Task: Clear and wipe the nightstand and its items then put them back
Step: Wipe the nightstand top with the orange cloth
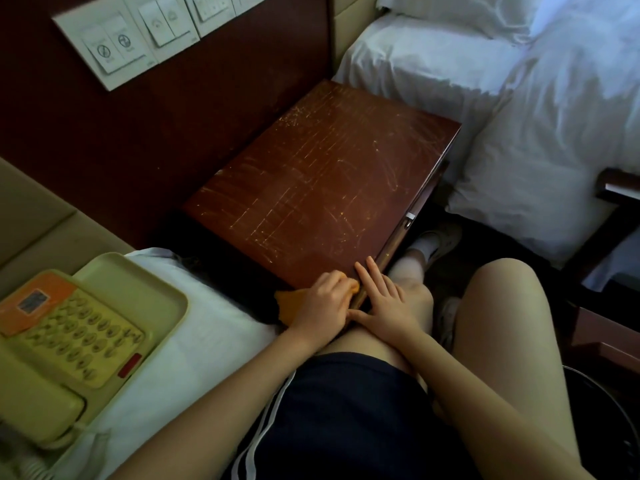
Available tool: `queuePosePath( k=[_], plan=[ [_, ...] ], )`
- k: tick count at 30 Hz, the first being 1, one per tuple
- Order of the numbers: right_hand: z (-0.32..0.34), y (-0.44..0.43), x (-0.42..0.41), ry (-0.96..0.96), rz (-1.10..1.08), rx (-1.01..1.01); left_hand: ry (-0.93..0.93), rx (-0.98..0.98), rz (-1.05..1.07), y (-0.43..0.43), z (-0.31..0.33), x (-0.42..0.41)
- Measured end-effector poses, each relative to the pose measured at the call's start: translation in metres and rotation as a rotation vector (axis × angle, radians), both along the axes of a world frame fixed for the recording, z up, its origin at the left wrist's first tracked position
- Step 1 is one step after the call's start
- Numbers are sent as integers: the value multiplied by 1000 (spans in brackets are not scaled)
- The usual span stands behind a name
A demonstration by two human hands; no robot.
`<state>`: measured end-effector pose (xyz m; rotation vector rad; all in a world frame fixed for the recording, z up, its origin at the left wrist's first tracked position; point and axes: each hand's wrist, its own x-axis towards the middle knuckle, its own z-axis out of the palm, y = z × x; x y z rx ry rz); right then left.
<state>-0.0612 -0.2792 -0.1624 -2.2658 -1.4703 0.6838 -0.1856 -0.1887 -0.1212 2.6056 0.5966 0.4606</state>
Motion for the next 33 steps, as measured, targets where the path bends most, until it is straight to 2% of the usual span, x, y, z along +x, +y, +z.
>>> queuePosePath(
  k=[3, 7, 10, 13, 19, 21, 25, 27, 30, 33],
  plan=[
    [-1, 0, 0, 15, -2, -10, 18, 1, 12, 11, -3, -10],
    [-2, 0, 1, 14, -8, -7, -22, -69, 369, 46, -3, -9],
    [-3, 0, 0, 16, -13, -10, -36, -90, 473, 47, 0, 6],
    [-2, 0, 0, 4, -14, -4, -39, -72, 401, 31, 0, 15],
    [0, -1, 1, -48, 22, 36, -24, -60, 27, 15, -6, -2],
    [0, -1, 0, -64, 17, 37, -14, -32, 46, 26, -7, -6],
    [2, -2, -2, -35, -42, 40, -19, -63, 350, 53, -5, 5],
    [2, -2, -2, -29, -59, 34, -16, -67, 437, 51, -4, 11],
    [1, -2, -3, -22, -73, 33, -43, -36, 409, 33, -3, 17],
    [1, -2, -2, -11, -65, 45, -59, -28, 241, 17, -3, 16]
  ],
)
